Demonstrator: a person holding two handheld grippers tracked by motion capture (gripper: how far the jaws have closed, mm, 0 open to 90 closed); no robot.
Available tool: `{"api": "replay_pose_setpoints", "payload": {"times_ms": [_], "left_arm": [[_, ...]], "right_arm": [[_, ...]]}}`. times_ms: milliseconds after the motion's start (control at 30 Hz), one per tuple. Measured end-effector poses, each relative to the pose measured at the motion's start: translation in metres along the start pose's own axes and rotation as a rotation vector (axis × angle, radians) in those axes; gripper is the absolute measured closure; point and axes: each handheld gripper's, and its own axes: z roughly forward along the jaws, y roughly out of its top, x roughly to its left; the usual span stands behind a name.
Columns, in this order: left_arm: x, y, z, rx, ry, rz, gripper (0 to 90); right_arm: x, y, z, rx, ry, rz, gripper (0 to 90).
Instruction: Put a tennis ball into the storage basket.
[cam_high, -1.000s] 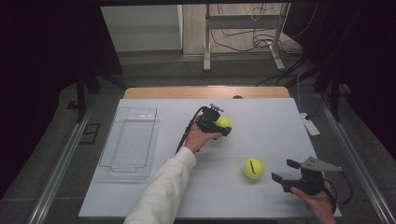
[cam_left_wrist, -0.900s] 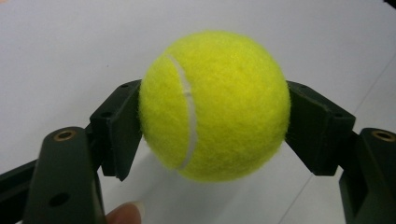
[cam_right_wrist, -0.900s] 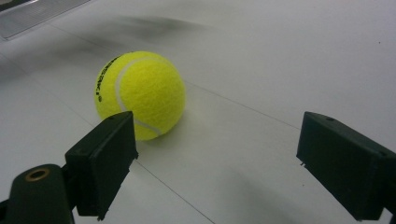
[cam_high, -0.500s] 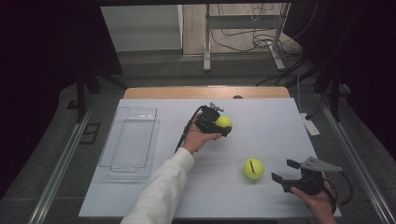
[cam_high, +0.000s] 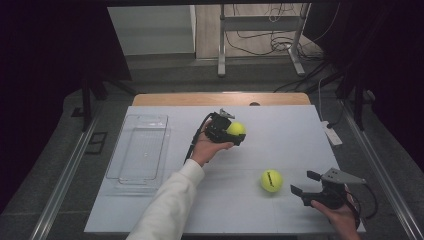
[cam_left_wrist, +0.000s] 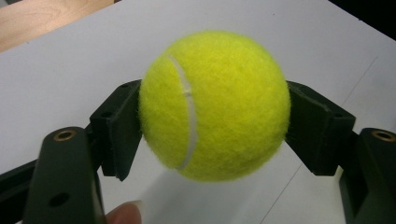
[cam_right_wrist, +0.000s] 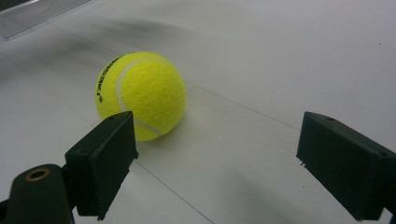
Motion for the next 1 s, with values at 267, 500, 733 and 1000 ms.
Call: {"api": "replay_pose_setpoints", "payload": {"times_ms": [267,500,733,1000], "left_arm": [[-0.002,0.0,-0.008,-0.017,-0.003,0.005,26.9],[-0.002,0.0,-0.018,-0.043,0.01,0.006,26.9],[-0.002,0.0,-0.028,-0.058,0.015,0.01,26.9],[-0.004,0.0,-0.034,-0.067,0.018,0.017,26.9]], "right_arm": [[0.0,0.0,0.0,0.002,-0.001,0.001,12.1],[0.0,0.0,0.0,-0.001,-0.001,0.001,12.1],[0.001,0.0,0.0,0.0,-0.002,0.001,12.1],[0.001,0.001,0.0,-0.001,-0.003,0.001,12.1]]}}
